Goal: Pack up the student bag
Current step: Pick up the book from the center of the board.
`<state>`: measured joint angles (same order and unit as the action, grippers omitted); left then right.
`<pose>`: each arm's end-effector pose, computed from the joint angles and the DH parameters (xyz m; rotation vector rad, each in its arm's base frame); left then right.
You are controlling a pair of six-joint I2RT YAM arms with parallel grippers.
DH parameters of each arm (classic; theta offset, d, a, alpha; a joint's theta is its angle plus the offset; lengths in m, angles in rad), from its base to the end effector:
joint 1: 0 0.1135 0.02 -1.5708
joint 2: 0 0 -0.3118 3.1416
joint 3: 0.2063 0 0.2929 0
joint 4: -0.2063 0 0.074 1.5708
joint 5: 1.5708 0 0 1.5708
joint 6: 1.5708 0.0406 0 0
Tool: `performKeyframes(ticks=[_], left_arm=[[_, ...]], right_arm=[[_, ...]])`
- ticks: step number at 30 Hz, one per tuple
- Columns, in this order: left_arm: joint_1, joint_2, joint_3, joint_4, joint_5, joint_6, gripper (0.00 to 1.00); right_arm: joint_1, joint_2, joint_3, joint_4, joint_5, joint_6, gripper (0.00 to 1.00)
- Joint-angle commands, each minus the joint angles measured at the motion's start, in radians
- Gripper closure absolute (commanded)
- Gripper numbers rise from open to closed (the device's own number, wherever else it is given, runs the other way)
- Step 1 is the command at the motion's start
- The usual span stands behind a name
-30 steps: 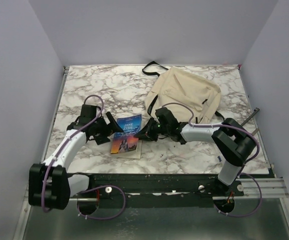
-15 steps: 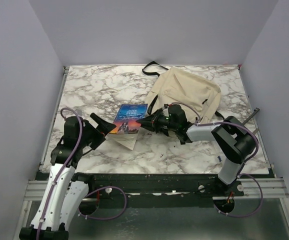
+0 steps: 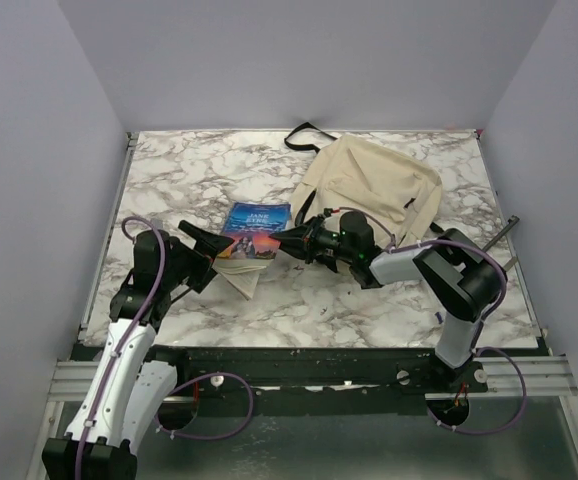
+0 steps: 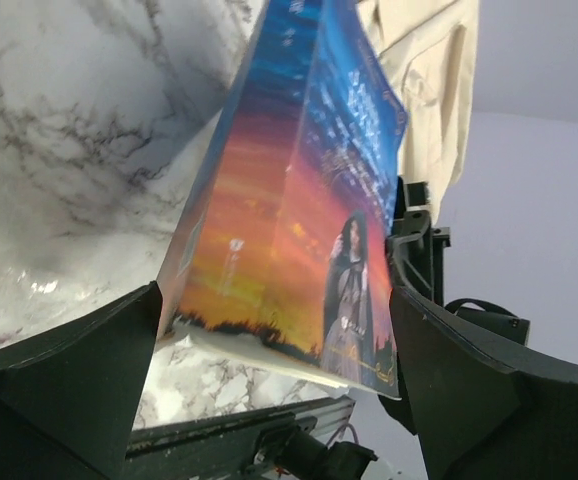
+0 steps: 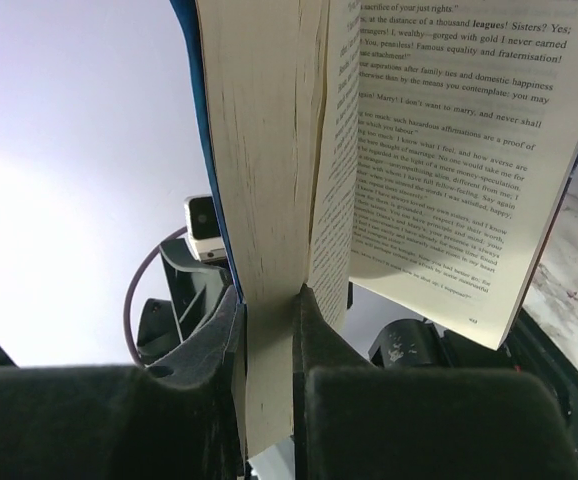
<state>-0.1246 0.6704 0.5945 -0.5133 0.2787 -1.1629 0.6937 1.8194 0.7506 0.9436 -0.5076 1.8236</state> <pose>0.1574 -0.0310 0.2825 -0.9995 2.0994 -1.0038 0.2918 0.2683 0.1796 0.7717 2.1814 2.0731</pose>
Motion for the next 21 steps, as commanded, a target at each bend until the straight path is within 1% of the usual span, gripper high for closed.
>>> performKeyframes(ticks=[1,3,6,7,10,12,14,17,19,21], left_arm=[[0.006,0.028,-0.049,0.219,0.055,0.038,0.02],[0.006,0.044,-0.082,0.320,0.123,0.019,0.04],[0.005,0.050,-0.092,0.366,0.151,0.026,0.10],[0.005,0.045,-0.096,0.372,0.154,0.030,0.12],[0.005,0.022,-0.107,0.425,0.179,0.049,0.22],[0.005,0.018,-0.101,0.446,0.192,0.065,0.30],[0.006,0.023,-0.093,0.467,0.213,0.080,0.43],[0.005,0.034,-0.067,0.489,0.247,0.125,0.62],[0.005,0.042,-0.034,0.489,0.270,0.169,0.74],[0.006,0.048,0.001,0.494,0.298,0.215,0.82]], right_arm=[[0.001,0.004,0.014,0.247,-0.055,0.078,0.99],[0.002,0.014,0.011,0.273,-0.057,0.092,1.00],[0.001,0.026,0.002,0.312,-0.050,0.112,0.99],[0.001,0.030,-0.005,0.338,-0.046,0.119,0.99],[0.001,0.032,-0.008,0.342,-0.047,0.106,1.00],[0.001,0.034,-0.005,0.337,-0.067,0.079,0.99],[0.001,0.022,-0.020,0.340,-0.081,0.053,0.89],[0.001,-0.017,-0.064,0.292,-0.093,-0.024,0.79],[0.001,-0.056,-0.096,0.241,-0.111,-0.117,0.66],[-0.001,-0.133,-0.135,0.132,-0.120,-0.248,0.54]])
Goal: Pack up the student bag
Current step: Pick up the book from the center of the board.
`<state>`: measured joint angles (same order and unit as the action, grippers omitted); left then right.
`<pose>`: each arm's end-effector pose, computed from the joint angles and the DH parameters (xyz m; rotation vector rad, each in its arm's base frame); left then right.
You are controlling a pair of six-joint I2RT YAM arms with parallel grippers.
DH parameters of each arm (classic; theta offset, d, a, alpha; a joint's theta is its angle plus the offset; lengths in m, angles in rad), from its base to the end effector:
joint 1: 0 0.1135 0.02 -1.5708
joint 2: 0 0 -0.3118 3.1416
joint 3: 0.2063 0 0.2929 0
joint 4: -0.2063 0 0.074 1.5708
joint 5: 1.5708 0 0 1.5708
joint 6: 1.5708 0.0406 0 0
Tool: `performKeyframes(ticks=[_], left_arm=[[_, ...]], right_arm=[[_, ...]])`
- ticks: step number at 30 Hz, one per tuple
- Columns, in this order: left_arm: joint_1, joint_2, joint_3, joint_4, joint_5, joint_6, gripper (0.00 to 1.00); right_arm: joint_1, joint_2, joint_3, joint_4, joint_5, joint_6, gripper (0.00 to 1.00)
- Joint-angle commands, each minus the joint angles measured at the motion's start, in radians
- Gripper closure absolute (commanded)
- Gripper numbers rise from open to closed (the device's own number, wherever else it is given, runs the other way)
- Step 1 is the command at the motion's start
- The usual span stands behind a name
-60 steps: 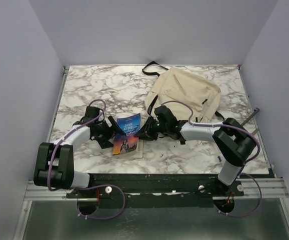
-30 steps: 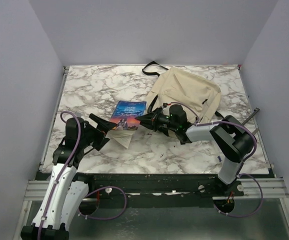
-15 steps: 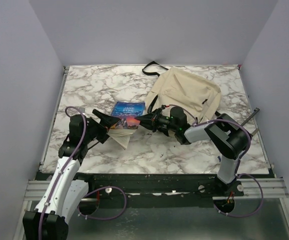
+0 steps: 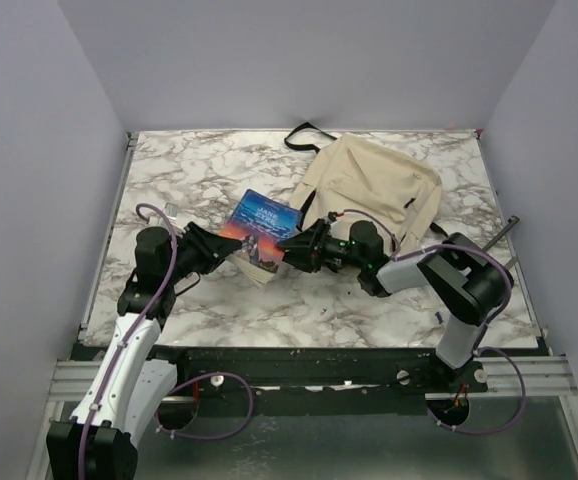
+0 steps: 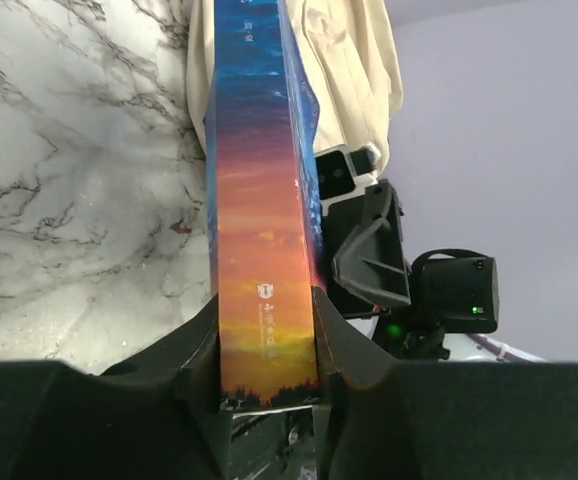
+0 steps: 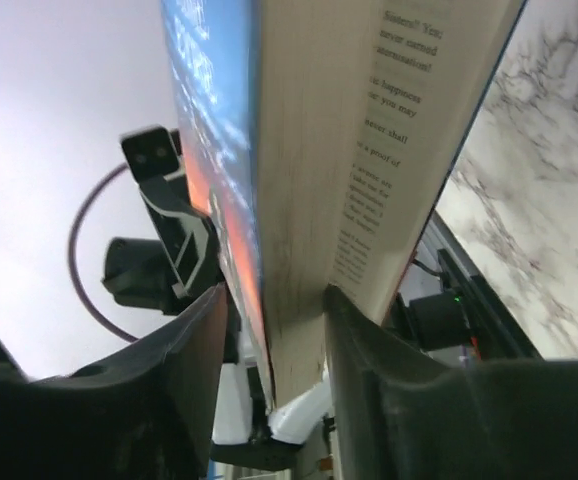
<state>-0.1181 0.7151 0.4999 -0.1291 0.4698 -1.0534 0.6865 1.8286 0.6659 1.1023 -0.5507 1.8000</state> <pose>0.1778 -0.0396 0.2781 -0.6156 1.9847 -1.2059 0.2779 0.2552 0.1691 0.6559 2.1446 2.1287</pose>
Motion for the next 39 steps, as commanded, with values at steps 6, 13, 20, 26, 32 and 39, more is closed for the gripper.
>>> performKeyframes(ticks=[6,13,20,26,32,39], left_arm=[[-0.002,0.070,0.212,0.124,0.294,0.265,0.95],[-0.064,0.163,0.296,0.121,0.606,0.485,1.00],[-0.258,0.186,0.455,-0.241,0.558,0.872,1.00],[-0.312,0.181,0.466,-0.285,0.608,0.959,1.00],[-0.321,0.145,0.452,-0.291,0.612,0.988,1.00],[-0.319,0.052,0.425,-0.246,0.627,0.987,1.00]], right_arm=[[0.004,-0.422,0.126,-0.992,0.053,-1.021,0.24],[0.002,-0.616,0.439,-1.592,0.484,-1.550,0.00],[0.000,-0.661,0.639,-1.661,0.433,-1.688,0.00],[-0.002,-0.524,0.772,-1.836,-0.160,-1.828,0.00],[-0.001,-0.544,0.638,-1.805,-0.427,-1.804,0.00],[-0.001,-0.714,0.410,-1.605,-0.412,-1.644,0.02]])
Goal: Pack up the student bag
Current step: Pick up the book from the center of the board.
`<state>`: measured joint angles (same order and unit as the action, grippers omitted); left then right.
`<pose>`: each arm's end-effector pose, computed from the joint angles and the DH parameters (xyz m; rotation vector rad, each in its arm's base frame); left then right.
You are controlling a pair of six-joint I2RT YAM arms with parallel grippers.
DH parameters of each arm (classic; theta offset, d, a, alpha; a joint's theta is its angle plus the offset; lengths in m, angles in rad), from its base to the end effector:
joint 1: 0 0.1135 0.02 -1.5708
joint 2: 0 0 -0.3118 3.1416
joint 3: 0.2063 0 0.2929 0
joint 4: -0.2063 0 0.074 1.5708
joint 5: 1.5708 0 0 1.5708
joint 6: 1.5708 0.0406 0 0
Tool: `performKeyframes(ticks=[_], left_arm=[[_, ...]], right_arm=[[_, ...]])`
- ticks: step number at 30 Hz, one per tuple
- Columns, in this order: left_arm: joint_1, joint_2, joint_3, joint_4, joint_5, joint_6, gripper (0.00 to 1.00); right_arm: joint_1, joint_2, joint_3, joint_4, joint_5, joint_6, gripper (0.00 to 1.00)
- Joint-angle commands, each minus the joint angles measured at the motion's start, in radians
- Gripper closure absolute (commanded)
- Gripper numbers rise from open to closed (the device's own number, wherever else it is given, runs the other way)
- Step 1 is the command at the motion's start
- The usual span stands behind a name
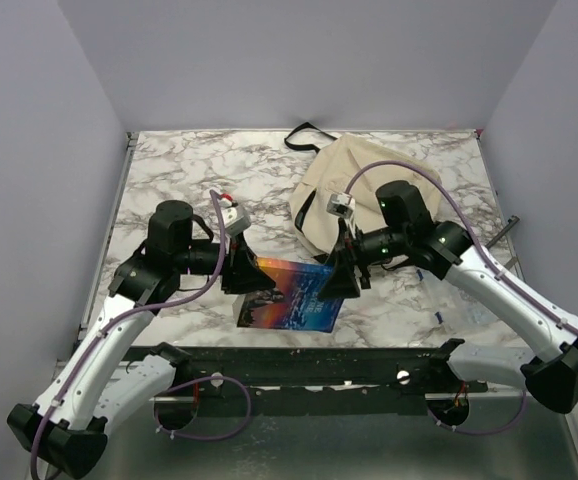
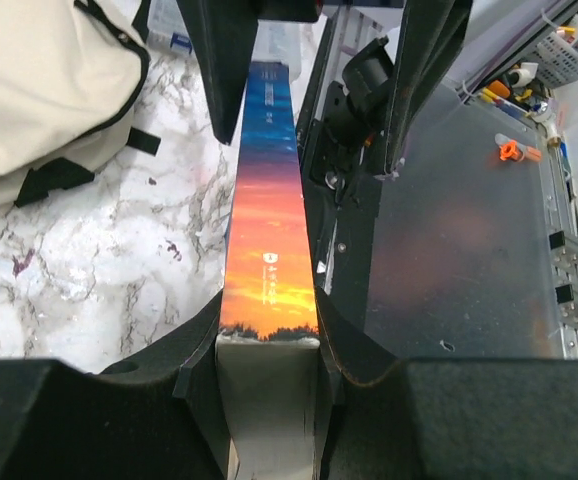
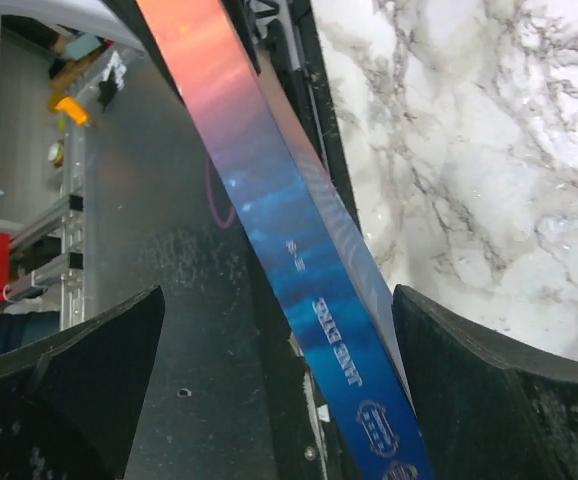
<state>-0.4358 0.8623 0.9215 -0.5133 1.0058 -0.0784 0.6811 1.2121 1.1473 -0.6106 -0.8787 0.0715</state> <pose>0.1539 -0.1095 0.3851 0.9954 1.7810 -1.3330 0.1967 0.1996 0.3843 -1.1608 1.9959 1.3819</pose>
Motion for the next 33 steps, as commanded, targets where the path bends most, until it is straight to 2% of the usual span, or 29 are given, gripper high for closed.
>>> performKeyframes(ticks=[1,6,9,14,16,18,20,23,24,25,26,27,28,33], left_arm=[[0.000,-0.113,-0.004,0.162,0.094,0.000,1.00],[0.018,-0.167,-0.029,0.289,0.123,-0.109,1.00],[0.037,-0.174,-0.037,0.363,0.156,-0.203,1.00],[0.053,-0.180,-0.079,0.589,0.194,-0.418,1.00],[0.054,-0.180,-0.097,0.671,0.180,-0.505,1.00],[0.054,-0.179,-0.114,0.728,0.130,-0.589,1.00],[0.054,-0.172,-0.129,0.773,0.092,-0.666,1.00],[0.057,-0.147,-0.140,0.783,0.015,-0.769,1.00],[0.066,-0.133,-0.145,0.784,0.005,-0.818,1.00],[0.077,-0.112,-0.150,0.784,0.009,-0.859,0.92],[0.085,-0.095,-0.155,0.786,0.018,-0.905,0.74],[0.092,-0.077,-0.164,0.786,0.032,-0.950,0.63],[0.101,-0.064,-0.170,0.788,0.050,-0.981,0.57],[0.135,-0.083,-0.204,0.803,0.133,-0.997,0.46]], right_arm=[[0.004,-0.121,-0.103,0.145,-0.084,0.107,0.02],[0.002,-0.218,-0.237,0.321,-0.096,0.231,0.09],[0.001,-0.259,-0.300,0.456,-0.115,0.329,0.17],[0.001,-0.322,-0.452,0.817,-0.095,0.549,0.19],[0.001,-0.333,-0.498,0.926,-0.087,0.621,0.23],[0.001,-0.344,-0.533,1.010,-0.058,0.679,0.36],[0.001,-0.346,-0.564,1.097,-0.043,0.742,0.55],[0.001,-0.349,-0.581,1.189,0.028,0.825,0.98],[0.001,-0.354,-0.580,1.179,0.067,0.839,0.99],[0.000,-0.356,-0.578,1.156,0.115,0.849,0.99],[-0.004,-0.359,-0.572,1.133,0.149,0.859,0.99],[-0.014,-0.359,-0.564,1.116,0.163,0.872,0.99],[-0.029,-0.359,-0.557,1.109,0.165,0.891,0.99],[-0.146,-0.317,-0.527,1.204,0.012,1.027,0.99]])
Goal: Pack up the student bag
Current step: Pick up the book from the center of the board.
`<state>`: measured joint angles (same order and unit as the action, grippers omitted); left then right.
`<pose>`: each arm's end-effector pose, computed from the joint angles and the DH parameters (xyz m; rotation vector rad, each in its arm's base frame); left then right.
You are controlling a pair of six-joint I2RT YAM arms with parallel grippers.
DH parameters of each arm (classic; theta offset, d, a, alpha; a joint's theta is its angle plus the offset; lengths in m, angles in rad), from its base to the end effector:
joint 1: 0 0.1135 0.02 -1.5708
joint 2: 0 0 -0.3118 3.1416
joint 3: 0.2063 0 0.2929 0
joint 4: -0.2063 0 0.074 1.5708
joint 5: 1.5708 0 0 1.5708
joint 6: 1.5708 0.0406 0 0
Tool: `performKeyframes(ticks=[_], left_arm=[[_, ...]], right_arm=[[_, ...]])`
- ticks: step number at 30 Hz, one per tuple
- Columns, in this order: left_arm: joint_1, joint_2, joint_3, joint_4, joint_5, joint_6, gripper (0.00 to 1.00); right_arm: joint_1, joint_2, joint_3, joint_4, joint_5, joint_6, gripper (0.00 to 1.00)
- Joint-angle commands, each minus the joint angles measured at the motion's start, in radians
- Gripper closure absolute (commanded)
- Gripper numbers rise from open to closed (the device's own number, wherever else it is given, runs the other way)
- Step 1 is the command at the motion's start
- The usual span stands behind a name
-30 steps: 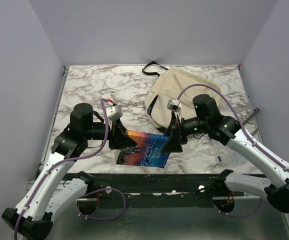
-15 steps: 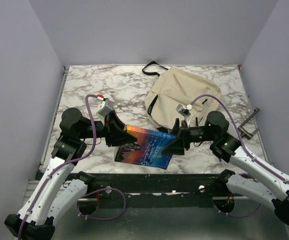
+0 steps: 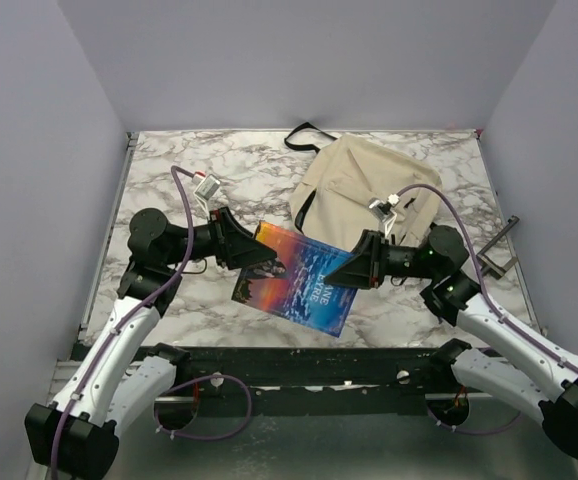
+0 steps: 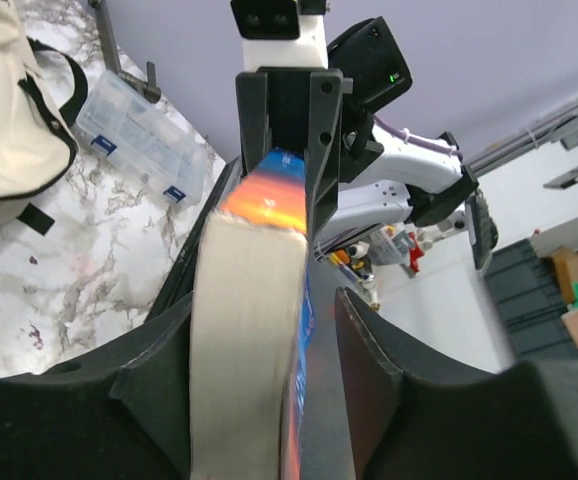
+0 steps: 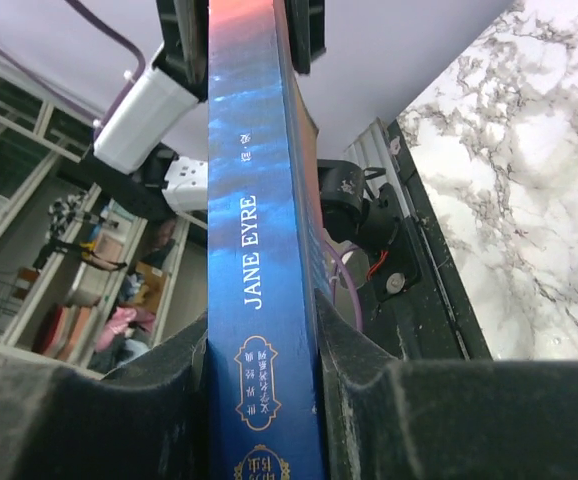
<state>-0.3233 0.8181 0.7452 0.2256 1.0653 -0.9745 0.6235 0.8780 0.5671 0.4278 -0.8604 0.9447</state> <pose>0.1686 -0.0940 0.3943 0.4880 1.7199 -1.7300 0.1541 0.1487 0.3346 -0.5643 1.7279 1.8074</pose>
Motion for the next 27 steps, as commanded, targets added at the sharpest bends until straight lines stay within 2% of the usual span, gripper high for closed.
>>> performKeyframes(ticks=[1,6,10,14,15,17,18,19,20,21,22,24,25,27], left_arm=[[0.033,-0.048,-0.037,0.064,0.083,-0.102,0.44],[0.050,-0.037,-0.069,0.064,0.146,-0.096,0.42],[0.047,-0.010,-0.081,0.064,0.159,-0.088,0.44],[0.038,0.031,-0.073,0.064,0.180,-0.083,0.60],[0.034,0.036,-0.067,0.064,0.184,-0.081,0.68],[0.027,0.054,-0.047,0.064,0.196,-0.076,0.91],[0.027,0.056,-0.041,0.064,0.197,-0.076,1.00],[0.031,0.054,-0.037,0.064,0.190,-0.071,1.00],[0.037,0.048,-0.036,0.066,0.176,-0.067,1.00],[0.046,0.037,-0.038,0.064,0.156,-0.063,1.00],[0.061,0.025,-0.042,0.057,0.128,-0.061,1.00],[0.106,-0.001,-0.052,0.012,0.070,-0.049,1.00],[0.125,-0.010,-0.050,-0.033,0.038,-0.021,1.00],[0.162,-0.024,-0.012,-0.237,-0.056,0.102,1.00]], right_arm=[[-0.113,0.033,0.061,0.185,-0.053,0.175,1.00],[-0.176,0.124,0.099,0.258,-0.208,0.242,0.99],[-0.176,0.169,0.099,0.361,-0.247,0.313,0.99],[-0.176,0.197,0.113,0.373,-0.242,0.321,0.99],[-0.176,0.203,0.117,0.371,-0.233,0.323,0.99],[-0.176,0.213,0.125,0.370,-0.216,0.330,0.99],[-0.178,0.218,0.130,0.353,-0.208,0.325,0.99],[-0.178,0.226,0.144,0.292,-0.202,0.281,0.99],[-0.181,0.230,0.184,0.132,-0.190,0.183,1.00],[-0.190,0.236,0.247,-0.053,-0.156,0.069,0.99],[-0.196,0.245,0.306,-0.309,-0.096,-0.079,0.97],[-0.197,0.278,0.441,-0.691,0.091,-0.300,0.83],[-0.197,0.293,0.495,-0.801,0.172,-0.363,0.75],[-0.197,0.300,0.542,-0.914,0.273,-0.446,0.53]])
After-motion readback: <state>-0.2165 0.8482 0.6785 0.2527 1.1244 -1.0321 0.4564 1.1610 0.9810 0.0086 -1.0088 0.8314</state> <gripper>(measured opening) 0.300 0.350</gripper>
